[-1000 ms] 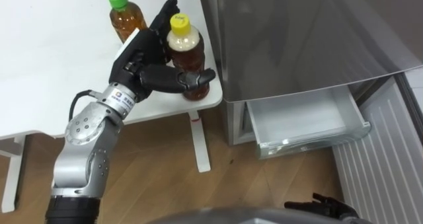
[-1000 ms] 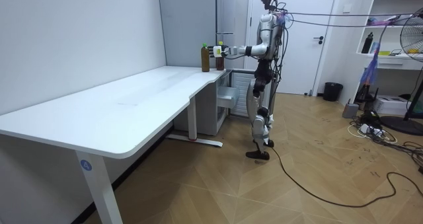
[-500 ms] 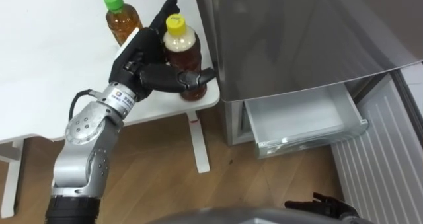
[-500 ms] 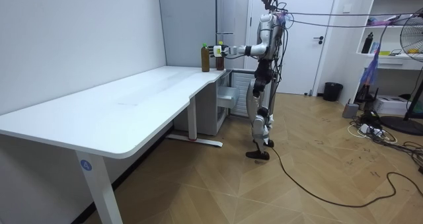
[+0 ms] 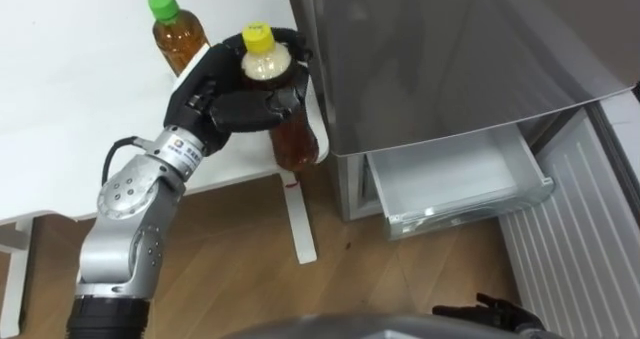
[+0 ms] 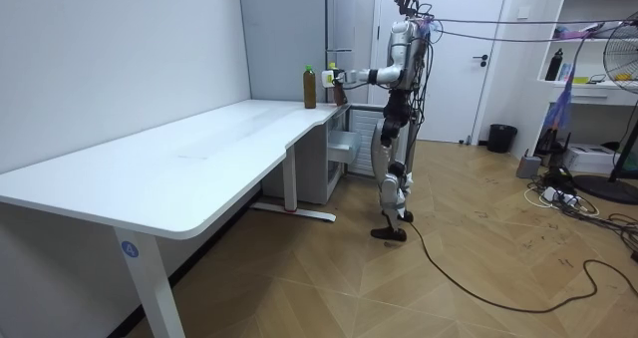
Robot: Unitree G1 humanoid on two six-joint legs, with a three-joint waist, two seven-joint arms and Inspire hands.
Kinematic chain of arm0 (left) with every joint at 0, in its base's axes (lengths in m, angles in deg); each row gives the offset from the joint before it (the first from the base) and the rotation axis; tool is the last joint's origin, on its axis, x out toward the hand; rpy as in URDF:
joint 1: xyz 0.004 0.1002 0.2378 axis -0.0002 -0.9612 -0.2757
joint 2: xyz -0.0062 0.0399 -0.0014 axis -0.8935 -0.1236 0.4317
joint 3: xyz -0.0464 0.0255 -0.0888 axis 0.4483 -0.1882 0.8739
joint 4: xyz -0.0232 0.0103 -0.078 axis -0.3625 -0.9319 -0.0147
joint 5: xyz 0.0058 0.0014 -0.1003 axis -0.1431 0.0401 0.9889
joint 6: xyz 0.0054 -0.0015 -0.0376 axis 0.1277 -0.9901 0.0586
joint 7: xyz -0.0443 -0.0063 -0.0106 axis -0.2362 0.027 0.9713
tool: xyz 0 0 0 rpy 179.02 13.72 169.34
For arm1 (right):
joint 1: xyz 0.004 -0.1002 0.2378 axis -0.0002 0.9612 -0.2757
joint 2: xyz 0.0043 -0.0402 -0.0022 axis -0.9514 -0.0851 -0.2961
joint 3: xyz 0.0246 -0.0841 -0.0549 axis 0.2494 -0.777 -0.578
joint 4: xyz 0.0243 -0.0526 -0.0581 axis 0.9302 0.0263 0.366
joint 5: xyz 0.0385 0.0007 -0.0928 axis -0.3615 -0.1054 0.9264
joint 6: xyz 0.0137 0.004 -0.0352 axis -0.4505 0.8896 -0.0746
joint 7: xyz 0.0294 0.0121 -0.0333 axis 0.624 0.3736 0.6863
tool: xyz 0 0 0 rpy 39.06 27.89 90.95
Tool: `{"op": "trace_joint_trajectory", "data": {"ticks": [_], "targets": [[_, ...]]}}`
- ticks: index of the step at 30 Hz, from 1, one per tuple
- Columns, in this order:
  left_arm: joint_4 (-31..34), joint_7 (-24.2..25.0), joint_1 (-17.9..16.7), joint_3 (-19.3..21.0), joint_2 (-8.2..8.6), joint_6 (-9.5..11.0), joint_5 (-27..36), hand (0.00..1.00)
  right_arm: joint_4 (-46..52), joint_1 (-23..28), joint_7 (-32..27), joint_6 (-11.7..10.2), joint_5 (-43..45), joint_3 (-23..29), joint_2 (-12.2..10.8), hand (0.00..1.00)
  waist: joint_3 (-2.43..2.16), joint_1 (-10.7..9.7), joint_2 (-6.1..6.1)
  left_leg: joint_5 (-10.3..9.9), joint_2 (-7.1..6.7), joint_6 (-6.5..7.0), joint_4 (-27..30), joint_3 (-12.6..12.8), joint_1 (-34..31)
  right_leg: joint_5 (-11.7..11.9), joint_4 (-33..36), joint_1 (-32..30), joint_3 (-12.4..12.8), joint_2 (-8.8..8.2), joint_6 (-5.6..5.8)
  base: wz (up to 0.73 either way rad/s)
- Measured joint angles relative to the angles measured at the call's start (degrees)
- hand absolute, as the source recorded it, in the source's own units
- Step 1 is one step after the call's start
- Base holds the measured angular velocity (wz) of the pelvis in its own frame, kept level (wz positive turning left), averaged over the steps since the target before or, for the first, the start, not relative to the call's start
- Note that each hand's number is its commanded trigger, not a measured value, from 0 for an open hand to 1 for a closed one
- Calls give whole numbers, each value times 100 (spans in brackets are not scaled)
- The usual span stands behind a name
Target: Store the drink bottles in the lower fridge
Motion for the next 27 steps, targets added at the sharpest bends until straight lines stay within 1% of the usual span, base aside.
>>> {"op": "trace_joint_trajectory", "data": {"ticks": [3, 5, 7, 8, 10, 11, 17, 21, 23, 27], "targets": [[-20, -7, 1, -40, 0, 0, 2, 100, -8, -1, -11, -3, 0, -3, 0, 0, -3, -1, 5, 0, 6, 0, 2, 23, 1, 1, -2, -2, 9, 5, -2, 0], [-158, -4, 1, -75, -14, -13, -7, 100, -15, -1, -38, -5, -37, -16, 0, 0, -5, -2, 8, 0, 9, 0, 3, 29, -1, 2, -5, -3, 19, 8, -4, 0], [-267, 3, -1, -145, -19, -79, -87, 100, -11, -14, -75, -3, -44, -40, -2, 0, -4, 13, 7, 0, 10, 0, 3, 29, -10, 2, -9, -10, 19, 11, -4, 0], [-317, 1, -2, -168, -21, -159, -122, 100, -11, -31, -86, 1, -24, -46, -5, 0, -8, 12, 13, 0, 12, 0, 3, 29, -13, 2, -10, -13, 19, 12, -4, 0], [-352, -5, -1, -181, -19, -207, -206, 100, -11, -40, -85, 0, -23, -58, -12, 0, -9, 10, 14, 0, 13, 0, 6, 29, -23, 2, -10, -23, 20, 11, -4, 0], [-352, -7, -1, -180, -19, -208, -223, 100, -11, -45, -83, 0, -23, -68, -13, 0, -11, 10, 16, 0, 14, 0, 8, 28, -37, 3, -10, -34, 19, 11, -6, 0], [-351, -4, -1, -181, -19, -208, -305, 100, -2, -66, -82, -7, -37, -208, -21, 0, 6, 19, -26, 0, 13, 0, 7, 16, -42, 5, -6, -39, 32, 10, -8, 0], [-351, -23, -1, -209, -10, -207, -292, 100, 63, -72, -82, -6, -29, -253, -33, 0, 5, 18, -43, -1, 20, -1, 6, 26, -41, 9, 7, -39, -43, 9, -11, 2], [-349, -164, -1, -290, -4, -204, -292, 100, 151, -76, -84, -7, -28, -488, -10, 0, -3, 26, -72, -1, 42, -1, 5, 28, -38, 13, 19, -40, -66, 14, -17, 0], [-350, -338, -1, -470, 37, -186, -284, 100, 204, -120, -87, -25, -19, -775, -19, 0, -19, 46, -125, -1, 45, -2, 0, 30, 0, 22, 19, -2, -110, 22, -27, 0]]}}
